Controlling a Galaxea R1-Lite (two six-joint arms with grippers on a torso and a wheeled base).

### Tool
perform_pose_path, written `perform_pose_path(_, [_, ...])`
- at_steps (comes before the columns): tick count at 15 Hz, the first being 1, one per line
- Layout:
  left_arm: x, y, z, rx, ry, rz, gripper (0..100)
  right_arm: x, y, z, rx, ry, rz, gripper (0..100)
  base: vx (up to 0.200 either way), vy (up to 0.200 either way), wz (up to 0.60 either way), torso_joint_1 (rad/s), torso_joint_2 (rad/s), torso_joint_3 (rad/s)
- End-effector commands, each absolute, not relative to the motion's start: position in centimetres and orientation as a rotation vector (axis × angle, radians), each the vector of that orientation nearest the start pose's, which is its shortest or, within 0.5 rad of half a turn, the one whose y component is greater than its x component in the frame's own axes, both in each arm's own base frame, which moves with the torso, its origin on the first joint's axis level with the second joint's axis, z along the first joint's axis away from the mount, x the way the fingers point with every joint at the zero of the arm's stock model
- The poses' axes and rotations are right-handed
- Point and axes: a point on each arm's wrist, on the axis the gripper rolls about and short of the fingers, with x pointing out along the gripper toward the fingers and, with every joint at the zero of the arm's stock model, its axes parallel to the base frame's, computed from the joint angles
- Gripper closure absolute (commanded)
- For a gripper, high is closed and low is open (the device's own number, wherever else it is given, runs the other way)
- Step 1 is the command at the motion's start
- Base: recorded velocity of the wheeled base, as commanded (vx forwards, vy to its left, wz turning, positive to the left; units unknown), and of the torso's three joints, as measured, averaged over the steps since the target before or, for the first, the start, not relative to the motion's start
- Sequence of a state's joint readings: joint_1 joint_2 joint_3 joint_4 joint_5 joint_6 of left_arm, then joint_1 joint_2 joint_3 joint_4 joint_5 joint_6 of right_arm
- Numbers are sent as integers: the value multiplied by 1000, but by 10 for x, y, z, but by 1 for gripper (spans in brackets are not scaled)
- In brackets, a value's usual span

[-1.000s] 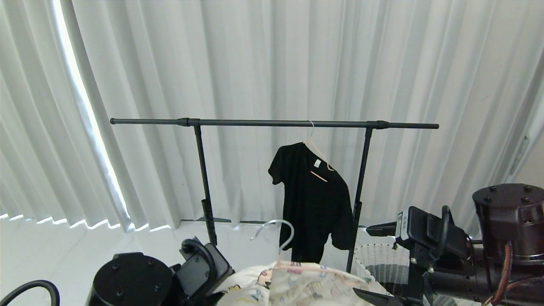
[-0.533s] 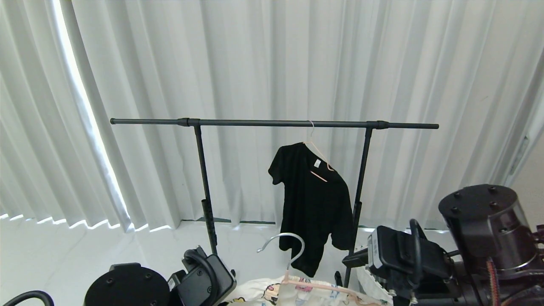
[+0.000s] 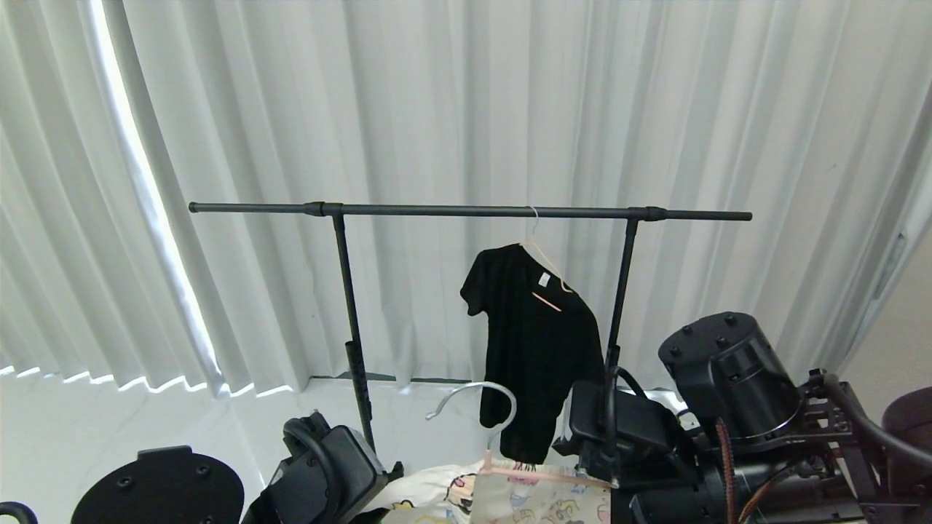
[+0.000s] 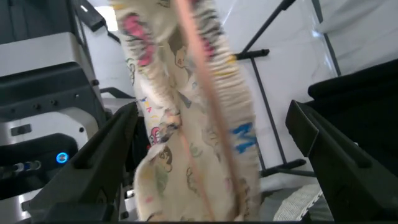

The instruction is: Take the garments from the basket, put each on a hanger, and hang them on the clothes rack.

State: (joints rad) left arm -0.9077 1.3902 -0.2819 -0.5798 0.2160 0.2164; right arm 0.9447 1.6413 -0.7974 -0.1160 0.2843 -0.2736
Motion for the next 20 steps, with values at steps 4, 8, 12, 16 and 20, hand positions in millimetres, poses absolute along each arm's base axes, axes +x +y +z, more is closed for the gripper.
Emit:
perform_pose_path(4, [110,-141,123,489,366,-755,100,158,223,146,-488,589,1242,0,0,0,0,0,0,0])
perform_pose_path(8, [110,-139,121,492,374,-752,100,161,219,150,-481,578,1227,0,0,0,0,0,0,0])
perform_pose_path(12, [109,-139,121,495,374,-753,100,162,214,153,-477,568,1215,0,0,0,0,0,0,0])
perform_pose_path(16, [111,-141,124,487,364,-752,100,161,215,152,-502,555,1228,100,0,0,0,0,0,0])
perform_pose_path(20, [113,-144,128,478,351,-751,100,160,217,153,-514,543,1241,100,0,0,0,0,0,0])
